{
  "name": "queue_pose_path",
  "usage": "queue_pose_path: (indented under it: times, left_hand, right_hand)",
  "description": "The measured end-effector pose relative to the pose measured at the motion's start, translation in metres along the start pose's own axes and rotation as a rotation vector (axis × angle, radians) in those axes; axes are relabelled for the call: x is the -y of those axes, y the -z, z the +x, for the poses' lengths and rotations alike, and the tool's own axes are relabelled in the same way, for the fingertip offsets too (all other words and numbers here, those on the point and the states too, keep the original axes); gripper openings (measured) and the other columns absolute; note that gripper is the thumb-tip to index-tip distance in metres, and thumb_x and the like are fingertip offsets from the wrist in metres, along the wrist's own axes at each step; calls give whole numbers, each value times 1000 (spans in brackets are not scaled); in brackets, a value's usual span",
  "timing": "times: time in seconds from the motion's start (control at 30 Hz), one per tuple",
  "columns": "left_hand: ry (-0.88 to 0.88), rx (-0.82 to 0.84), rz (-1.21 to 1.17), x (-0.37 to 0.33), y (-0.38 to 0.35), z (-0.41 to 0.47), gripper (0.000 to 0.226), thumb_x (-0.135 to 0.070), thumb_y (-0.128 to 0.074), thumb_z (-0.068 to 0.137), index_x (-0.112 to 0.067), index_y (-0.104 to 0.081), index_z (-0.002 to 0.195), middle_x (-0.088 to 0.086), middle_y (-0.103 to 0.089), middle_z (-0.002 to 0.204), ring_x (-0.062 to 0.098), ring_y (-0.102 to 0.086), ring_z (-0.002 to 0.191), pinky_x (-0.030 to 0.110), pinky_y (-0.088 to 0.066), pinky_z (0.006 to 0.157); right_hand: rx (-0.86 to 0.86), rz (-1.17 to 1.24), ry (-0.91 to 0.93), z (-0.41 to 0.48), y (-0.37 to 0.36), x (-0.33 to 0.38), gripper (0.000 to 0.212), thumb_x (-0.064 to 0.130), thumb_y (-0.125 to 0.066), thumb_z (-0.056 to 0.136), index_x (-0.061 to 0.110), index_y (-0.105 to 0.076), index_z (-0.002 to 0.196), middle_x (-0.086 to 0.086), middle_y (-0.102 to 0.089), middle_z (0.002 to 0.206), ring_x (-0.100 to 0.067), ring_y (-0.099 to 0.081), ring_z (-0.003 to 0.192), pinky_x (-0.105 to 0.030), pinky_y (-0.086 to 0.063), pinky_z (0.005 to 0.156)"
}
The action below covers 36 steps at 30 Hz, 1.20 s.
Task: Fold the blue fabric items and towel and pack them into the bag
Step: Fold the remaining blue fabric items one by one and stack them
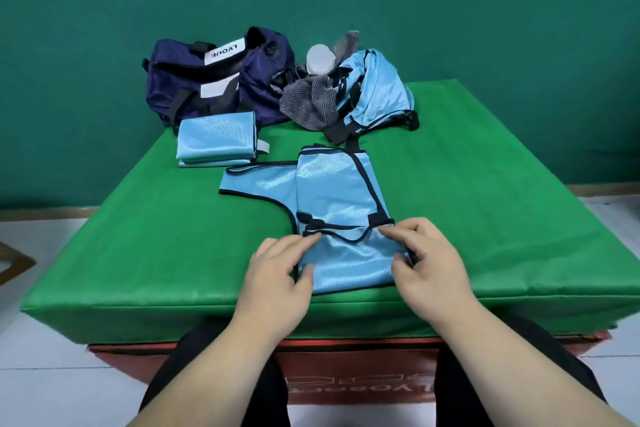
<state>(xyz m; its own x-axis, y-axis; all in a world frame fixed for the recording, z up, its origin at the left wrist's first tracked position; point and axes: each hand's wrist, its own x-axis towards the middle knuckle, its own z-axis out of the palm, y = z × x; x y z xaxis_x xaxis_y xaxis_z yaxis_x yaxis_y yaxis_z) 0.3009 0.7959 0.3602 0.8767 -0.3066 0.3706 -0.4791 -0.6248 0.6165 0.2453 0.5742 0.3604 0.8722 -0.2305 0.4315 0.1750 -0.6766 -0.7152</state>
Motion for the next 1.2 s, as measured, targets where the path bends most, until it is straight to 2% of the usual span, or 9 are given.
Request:
queue_pose_path:
  times: [0.1, 0.27, 0.4, 0.57, 0.67, 0.77, 0.97, 1.13, 1.2]
  left_hand:
    - [62, 17, 44, 4, -3, 4, 42, -30, -58, 79, -32, -70, 120, -32, -56, 107, 6, -49, 107, 29, -38, 96]
    - [112, 72, 110, 11, -9, 6, 39, -33, -56, 81, -34, -69, 117, -29, -55, 109, 6, -43, 109, 27, -27, 91]
    - [142, 47, 87, 11, -8, 6, 41, -35, -51, 78, -33, -70, 114, -21, -52, 108, 4, -37, 108, 29, -32, 97]
    - [133, 25, 27, 12, -8, 6, 28, -27, -59, 82, -35, -69, 106, -21, -49, 113, 4, -36, 113, 30, -32, 102]
    - [94, 44, 25, 11, -9, 5, 34, -32, -55, 78, -36, -69, 109, -22, -47, 123, 0, -33, 120, 30, -28, 104]
    - [33, 110, 83, 10, -11, 3, 41, -34, -53, 81, -37, -65, 120, -24, -45, 135, 1, -29, 129, 32, -23, 107]
    - [48, 144, 93, 10, -8, 7, 53, -38, -51, 83, -37, -53, 136, -31, -42, 133, -5, -29, 130, 29, -22, 109]
    - [120, 83, 119, 15, -4, 16, 58, -55, -40, 80, -34, -58, 131, -23, -49, 131, 3, -35, 131, 32, -25, 110]
    - [202, 54, 145, 23, 2, 24, 60, -57, -40, 80, -31, -59, 130, -17, -51, 133, 8, -36, 132, 35, -26, 112]
  right_hand:
    - [8, -38, -88, 3, 2, -3, 44, -3, -57, 77, 16, -73, 114, 20, -53, 100, 8, -54, 89, -1, -36, 73]
    - [92, -184, -230, 5, -2, -8, 38, 8, -60, 80, 20, -71, 115, 14, -45, 95, -1, -52, 75, -9, -35, 66]
    - [86, -191, -206, 5, -2, -7, 37, 26, -53, 71, 27, -70, 105, 15, -44, 102, -13, -52, 94, -34, -47, 89]
    - [4, -74, -160, 20, 1, -9, 24, 25, -57, 69, 34, -64, 90, 12, -49, 106, -17, -52, 109, -42, -43, 99]
    - [126, -142, -99, 36, 2, -15, 29, 28, -57, 69, 36, -70, 94, 13, -50, 112, -14, -46, 117, -42, -35, 106]
    - [305, -247, -16, 54, 3, -19, 38, 30, -54, 68, 37, -73, 100, 11, -52, 121, -14, -41, 126, -32, -23, 104]
    - [371, -390, -31, 54, -1, -31, 61, 41, -48, 72, 32, -63, 130, 7, -47, 141, -13, -32, 137, -36, -16, 113]
    - [414, -295, -54, 59, 1, -34, 64, 40, -53, 65, 36, -63, 128, 6, -38, 152, -15, -27, 142, -34, -13, 116]
    - [406, -173, -58, 64, 4, -37, 58, 35, -57, 64, 37, -67, 121, 6, -37, 154, -17, -27, 144, -39, -17, 120]
